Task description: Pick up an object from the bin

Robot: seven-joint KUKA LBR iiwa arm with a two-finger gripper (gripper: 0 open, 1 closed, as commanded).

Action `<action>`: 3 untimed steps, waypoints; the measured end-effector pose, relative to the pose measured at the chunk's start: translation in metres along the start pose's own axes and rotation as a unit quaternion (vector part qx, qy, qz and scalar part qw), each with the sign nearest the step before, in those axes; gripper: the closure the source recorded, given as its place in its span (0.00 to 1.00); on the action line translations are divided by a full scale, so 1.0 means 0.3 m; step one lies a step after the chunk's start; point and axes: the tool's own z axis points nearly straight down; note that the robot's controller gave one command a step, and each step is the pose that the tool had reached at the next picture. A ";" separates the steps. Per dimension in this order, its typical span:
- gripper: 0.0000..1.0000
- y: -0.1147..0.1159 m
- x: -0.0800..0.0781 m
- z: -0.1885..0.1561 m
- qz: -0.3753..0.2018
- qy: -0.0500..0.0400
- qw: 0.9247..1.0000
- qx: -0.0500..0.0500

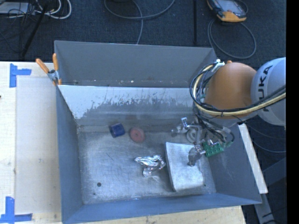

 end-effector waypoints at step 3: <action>1.00 0.463 0.145 0.202 -0.056 -0.001 0.998 0.000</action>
Offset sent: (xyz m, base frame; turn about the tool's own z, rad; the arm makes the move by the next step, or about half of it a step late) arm -0.0612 0.0627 -0.0634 -0.0101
